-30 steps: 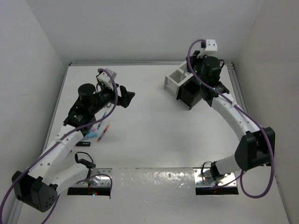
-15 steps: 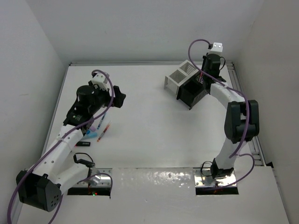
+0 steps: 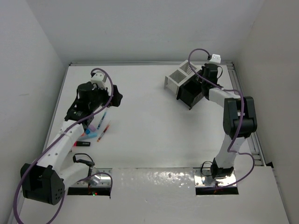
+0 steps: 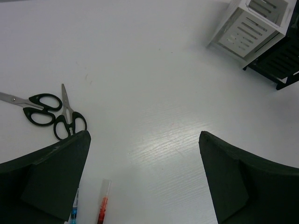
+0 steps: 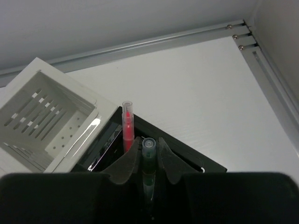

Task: Sort the stationery into containers
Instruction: Place the pen in the storage box, then pick up the pen from the center of the board.

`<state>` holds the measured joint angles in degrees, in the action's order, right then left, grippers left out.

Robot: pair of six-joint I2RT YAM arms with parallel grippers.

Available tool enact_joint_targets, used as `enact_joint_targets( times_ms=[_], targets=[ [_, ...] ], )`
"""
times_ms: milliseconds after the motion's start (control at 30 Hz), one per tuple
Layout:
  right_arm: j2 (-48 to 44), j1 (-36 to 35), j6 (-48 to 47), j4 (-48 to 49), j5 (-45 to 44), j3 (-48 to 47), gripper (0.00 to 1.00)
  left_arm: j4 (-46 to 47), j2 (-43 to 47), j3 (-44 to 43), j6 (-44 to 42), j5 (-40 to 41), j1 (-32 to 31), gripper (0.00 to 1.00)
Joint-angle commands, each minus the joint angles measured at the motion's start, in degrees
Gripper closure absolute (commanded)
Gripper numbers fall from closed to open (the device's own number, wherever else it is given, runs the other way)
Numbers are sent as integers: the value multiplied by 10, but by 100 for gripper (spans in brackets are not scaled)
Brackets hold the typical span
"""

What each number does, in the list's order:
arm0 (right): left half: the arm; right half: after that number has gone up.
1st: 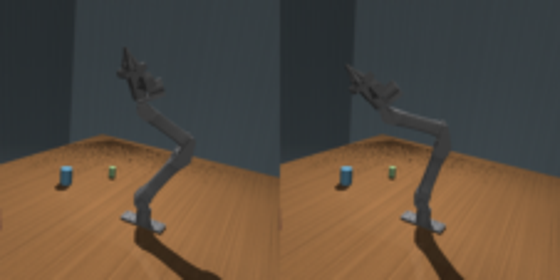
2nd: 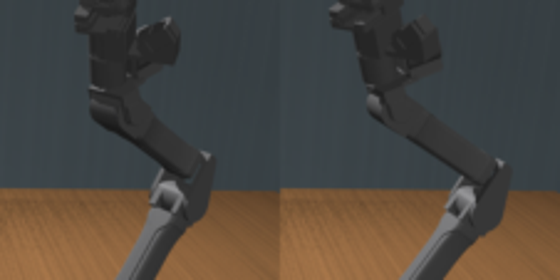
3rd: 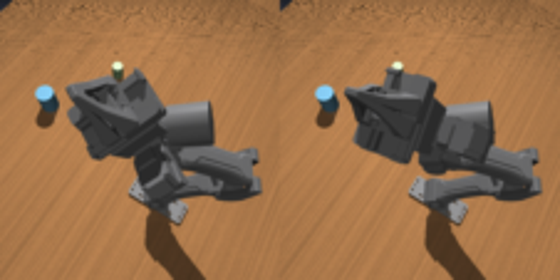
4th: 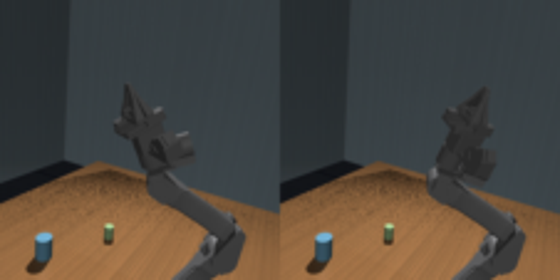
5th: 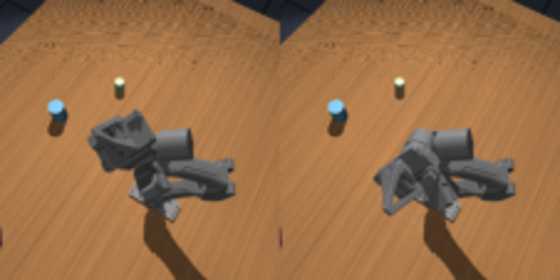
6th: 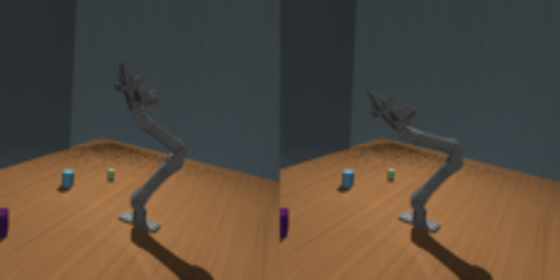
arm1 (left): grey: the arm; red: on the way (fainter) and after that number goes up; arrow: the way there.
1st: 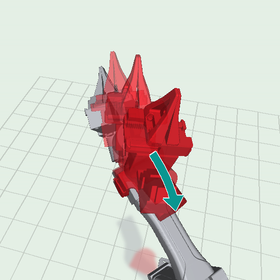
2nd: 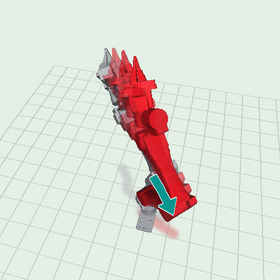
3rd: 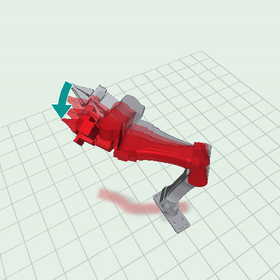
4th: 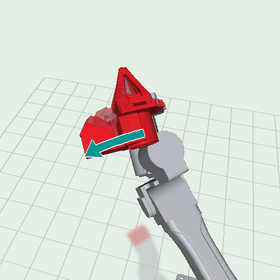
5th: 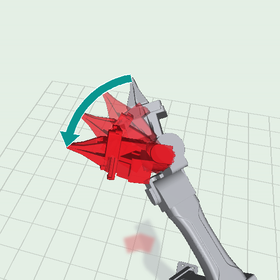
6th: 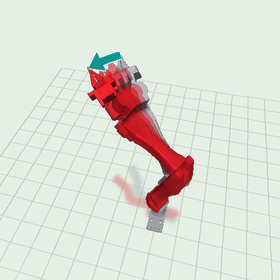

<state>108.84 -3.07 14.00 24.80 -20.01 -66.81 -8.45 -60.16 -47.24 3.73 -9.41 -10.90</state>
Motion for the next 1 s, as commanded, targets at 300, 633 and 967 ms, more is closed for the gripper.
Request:
enact_joint_targets(
  times_ms=[300, 633, 967],
  targets=[
    [-43, 14, 38, 8, 42, -1, 49, 18, 15, -25, -1, -4, 10, 0],
    [-190, -10, 33, -119, 219, 25, 31, -44, 43, -25, -8, 70, 11, 0],
    [-312, -156, 19, -221, 253, 129, 52, -367, -127, -120, -234, 91, 39, 64]
  ],
)
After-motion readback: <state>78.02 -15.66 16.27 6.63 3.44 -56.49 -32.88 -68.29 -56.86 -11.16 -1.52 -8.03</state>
